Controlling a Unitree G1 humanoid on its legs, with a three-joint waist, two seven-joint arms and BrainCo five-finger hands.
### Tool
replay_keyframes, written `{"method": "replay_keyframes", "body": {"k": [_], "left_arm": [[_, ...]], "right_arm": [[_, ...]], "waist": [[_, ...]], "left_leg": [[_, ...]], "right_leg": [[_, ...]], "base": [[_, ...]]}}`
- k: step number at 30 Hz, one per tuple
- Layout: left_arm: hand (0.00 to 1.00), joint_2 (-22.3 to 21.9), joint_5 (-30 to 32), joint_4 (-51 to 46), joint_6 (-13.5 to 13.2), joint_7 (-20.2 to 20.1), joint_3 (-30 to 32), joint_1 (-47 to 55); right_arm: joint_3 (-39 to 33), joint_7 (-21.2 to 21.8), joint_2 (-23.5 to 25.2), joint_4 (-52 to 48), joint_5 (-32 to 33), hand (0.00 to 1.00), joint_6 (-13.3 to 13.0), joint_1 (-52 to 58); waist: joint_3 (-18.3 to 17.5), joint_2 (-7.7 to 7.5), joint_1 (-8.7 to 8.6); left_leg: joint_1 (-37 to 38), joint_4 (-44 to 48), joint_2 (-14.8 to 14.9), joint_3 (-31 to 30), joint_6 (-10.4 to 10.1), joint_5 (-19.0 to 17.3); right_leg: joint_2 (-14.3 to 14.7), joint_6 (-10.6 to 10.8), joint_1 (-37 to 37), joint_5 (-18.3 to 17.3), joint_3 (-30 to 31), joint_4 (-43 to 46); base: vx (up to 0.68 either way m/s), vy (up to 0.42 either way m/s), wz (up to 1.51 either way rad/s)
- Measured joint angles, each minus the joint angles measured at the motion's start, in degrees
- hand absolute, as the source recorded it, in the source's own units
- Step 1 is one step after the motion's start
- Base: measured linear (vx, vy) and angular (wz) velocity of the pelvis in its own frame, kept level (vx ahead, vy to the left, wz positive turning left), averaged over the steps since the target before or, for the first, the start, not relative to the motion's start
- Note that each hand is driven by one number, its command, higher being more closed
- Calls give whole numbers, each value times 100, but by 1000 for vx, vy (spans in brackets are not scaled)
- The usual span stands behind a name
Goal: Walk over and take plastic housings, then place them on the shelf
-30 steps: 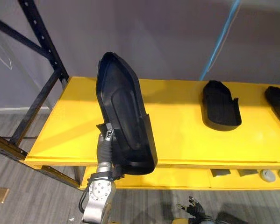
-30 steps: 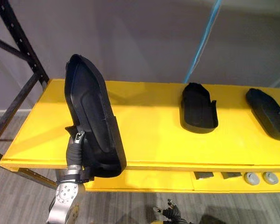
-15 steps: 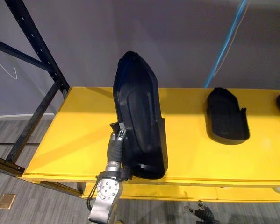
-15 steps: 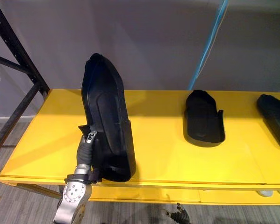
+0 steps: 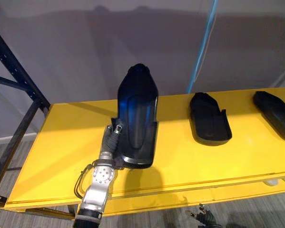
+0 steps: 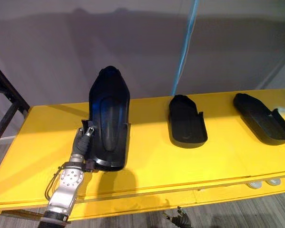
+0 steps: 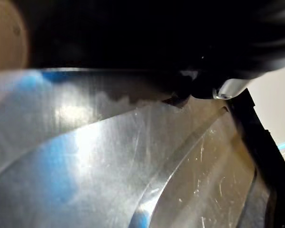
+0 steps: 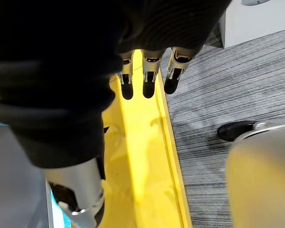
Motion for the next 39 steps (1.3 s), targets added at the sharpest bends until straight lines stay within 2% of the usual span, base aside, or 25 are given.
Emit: {"method": "replay_keyframes", "body": {"k": [6, 11, 25, 30, 31, 39], "left_arm": [[100, 127, 376, 447, 429, 124, 401, -159], [100, 175, 446, 740, 608, 161, 677, -172], [100, 240, 459, 1851, 703, 205, 849, -1089], [100, 301, 434, 2081, 728, 308, 872, -1293], [0, 314, 407, 2106, 728, 309, 900, -1304], [0, 334, 292, 2139, 742, 331, 1309, -1304]], "right_arm": [[-3, 69, -33, 3, -4, 0, 80, 100], [1, 115, -7, 7, -80, 0, 118, 192], [118, 120, 1, 56, -128, 0, 120, 299], [118, 118, 9, 71, -128, 0, 115, 298], [118, 118, 11, 86, -128, 0, 115, 298], [114, 120, 48, 116, -216, 0, 115, 332]], "waist": [[-37, -74, 11], [-65, -184, 22], [-57, -318, -8], [-38, -351, -87], [-34, -358, -119], [-7, -402, -136]], "left_leg": [[78, -238, -120, -2, 79, 187], [81, -261, -126, 0, 81, 232], [58, -263, -132, -8, 80, 235], [55, -276, -132, -2, 78, 233], [55, -278, -131, 3, 76, 231], [100, -261, -124, 155, 54, 212]], "right_leg": [[-78, 19, -23, 58, -16, -8], [-77, 10, -69, 94, -12, -28], [-51, 1, 46, 210, -19, -298], [-50, 1, 38, 210, -14, -300], [-50, 1, 35, 210, -9, -300], [-30, -16, 38, 289, 127, -399]], "base": [[-98, 27, 0], [-88, 8, -1], [-3, 0, 0], [-19, -1, -1], [0, 0, 0], [-20, 2, -9]]}}
